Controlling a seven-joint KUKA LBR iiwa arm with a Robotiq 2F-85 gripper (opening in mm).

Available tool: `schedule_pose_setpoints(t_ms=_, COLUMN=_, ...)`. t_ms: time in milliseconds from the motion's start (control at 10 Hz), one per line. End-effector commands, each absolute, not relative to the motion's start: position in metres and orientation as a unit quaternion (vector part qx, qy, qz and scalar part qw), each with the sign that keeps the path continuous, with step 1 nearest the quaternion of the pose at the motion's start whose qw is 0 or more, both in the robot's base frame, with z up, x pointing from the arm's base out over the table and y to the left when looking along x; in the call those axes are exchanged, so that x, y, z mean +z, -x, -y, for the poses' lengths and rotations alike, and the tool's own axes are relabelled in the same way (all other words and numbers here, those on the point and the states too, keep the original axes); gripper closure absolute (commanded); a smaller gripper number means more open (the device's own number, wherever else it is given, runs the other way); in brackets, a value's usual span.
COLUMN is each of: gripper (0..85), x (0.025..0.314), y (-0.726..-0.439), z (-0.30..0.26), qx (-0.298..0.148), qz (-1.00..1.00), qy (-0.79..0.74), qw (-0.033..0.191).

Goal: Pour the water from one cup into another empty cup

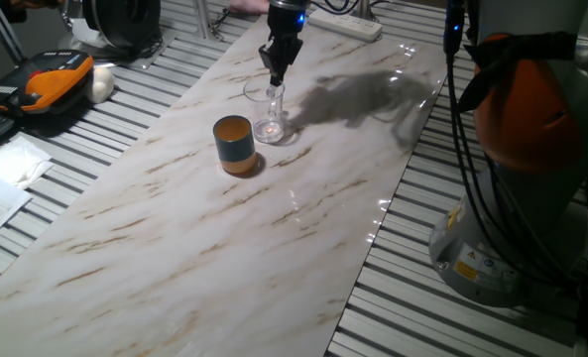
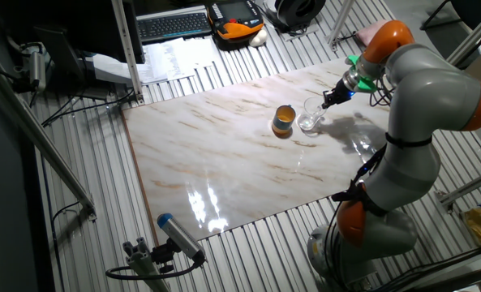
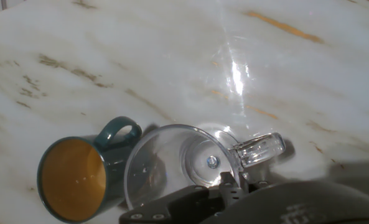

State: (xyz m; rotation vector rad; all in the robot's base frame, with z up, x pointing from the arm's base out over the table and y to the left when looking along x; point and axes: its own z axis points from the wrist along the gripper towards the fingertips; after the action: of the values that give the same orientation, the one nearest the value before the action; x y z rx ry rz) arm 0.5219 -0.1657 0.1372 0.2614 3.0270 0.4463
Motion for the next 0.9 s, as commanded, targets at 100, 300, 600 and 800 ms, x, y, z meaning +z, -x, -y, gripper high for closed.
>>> schedule_pose_setpoints(t_ms=100, gripper=68.0, x=0.137, y=-0.522, z=0.165, qx=0.146, qz=-0.985, qy=-0.087, qw=0.039)
schedule_pose_setpoints(t_ms=300, gripper=51.0, x=0.138, y=-0.523, z=0.165, qx=0.152, qz=-0.983, qy=-0.092, qw=0.043)
schedule_pose_setpoints(t_ms=600, gripper=34.0, x=0.145, y=-0.524, z=0.165, qx=0.154, qz=-0.982, qy=-0.097, qw=0.047)
schedule_pose_setpoints(t_ms=800, gripper=34.0, x=0.161, y=-0.526, z=0.162, qx=0.146, qz=-0.983, qy=-0.103, qw=0.046)
